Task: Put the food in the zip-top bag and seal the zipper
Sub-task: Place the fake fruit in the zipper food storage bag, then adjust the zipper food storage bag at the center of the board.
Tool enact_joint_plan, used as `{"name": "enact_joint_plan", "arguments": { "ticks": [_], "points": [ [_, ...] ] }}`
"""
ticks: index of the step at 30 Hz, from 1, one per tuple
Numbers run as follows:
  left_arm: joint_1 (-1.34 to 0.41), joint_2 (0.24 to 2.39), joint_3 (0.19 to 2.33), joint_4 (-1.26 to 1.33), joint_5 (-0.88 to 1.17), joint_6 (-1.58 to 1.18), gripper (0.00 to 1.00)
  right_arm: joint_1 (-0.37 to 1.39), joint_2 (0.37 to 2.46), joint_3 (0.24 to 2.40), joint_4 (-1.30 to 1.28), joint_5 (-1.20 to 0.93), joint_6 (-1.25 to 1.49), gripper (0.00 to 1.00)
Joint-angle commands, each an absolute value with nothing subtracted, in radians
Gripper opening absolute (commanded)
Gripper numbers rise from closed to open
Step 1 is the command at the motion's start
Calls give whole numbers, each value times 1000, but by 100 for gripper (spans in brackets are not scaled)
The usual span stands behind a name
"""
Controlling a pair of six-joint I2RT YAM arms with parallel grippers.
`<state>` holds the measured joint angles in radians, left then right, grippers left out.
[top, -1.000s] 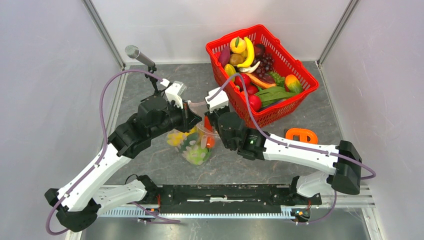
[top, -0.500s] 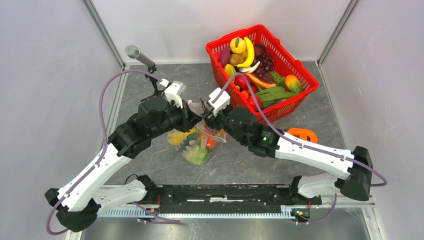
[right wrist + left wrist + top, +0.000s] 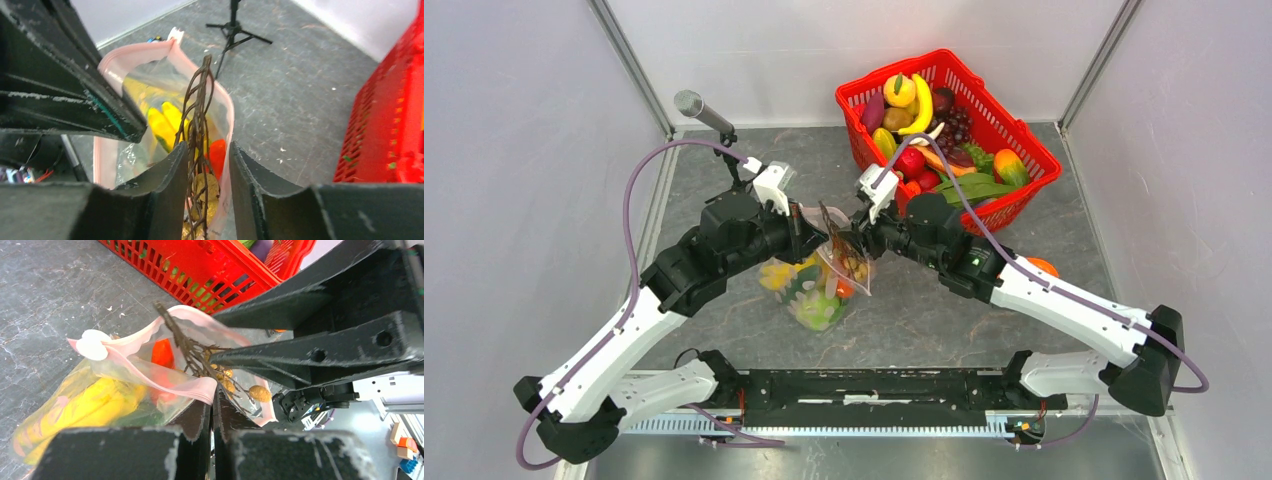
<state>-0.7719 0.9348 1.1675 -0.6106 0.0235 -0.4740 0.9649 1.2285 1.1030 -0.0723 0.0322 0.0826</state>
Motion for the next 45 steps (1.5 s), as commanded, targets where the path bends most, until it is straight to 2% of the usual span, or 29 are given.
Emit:
{"name": "enact_joint_plan", "arguments": {
  "ticks": [1,6,10,11,15,17,18,20,21,23,29,35,40,44,45],
  "points": [
    [-776,941,1186,-538,48,-476,3,964,1271,1146,-138,-93,79,40],
    [-776,940,1189,-543,50,-467,3,962,1329,1176,-199,-127,56,36],
    [-776,924,1190,-550,44,-464,3,962,1357,1244,-341,96,31,10],
    [-776,918,1191,-557,36,-465,3,962,1354,1247,-352,144,21,9],
    [-776,910,1192,-572,6,-457,4,961,1366,1304,-432,268,8,23],
    [-776,916,1195,-574,7,-457,4,961,1343,1297,-396,106,-47,49],
    [-776,919,1197,-572,7,-457,3,962,1317,1260,-342,-23,-59,56],
    [-776,926,1198,-569,13,-457,4,962,1252,1190,-210,-219,-52,63],
    [-776,929,1201,-569,15,-455,4,960,1223,1167,-160,-268,-45,67],
    [-776,928,1201,-569,18,-456,3,957,1184,1159,-133,-272,-25,69],
    [-776,923,1194,-565,14,-457,4,946,1139,1165,-150,-72,-4,63],
    [-776,920,1193,-561,19,-460,4,947,1208,1187,-206,122,60,58],
    [-776,913,1191,-561,21,-461,4,946,1245,1171,-193,171,76,55],
    [-776,914,1192,-561,25,-460,4,947,1272,1177,-199,190,69,39],
    [-775,914,1193,-563,25,-460,4,947,1273,1175,-195,178,63,33]
  ]
}}
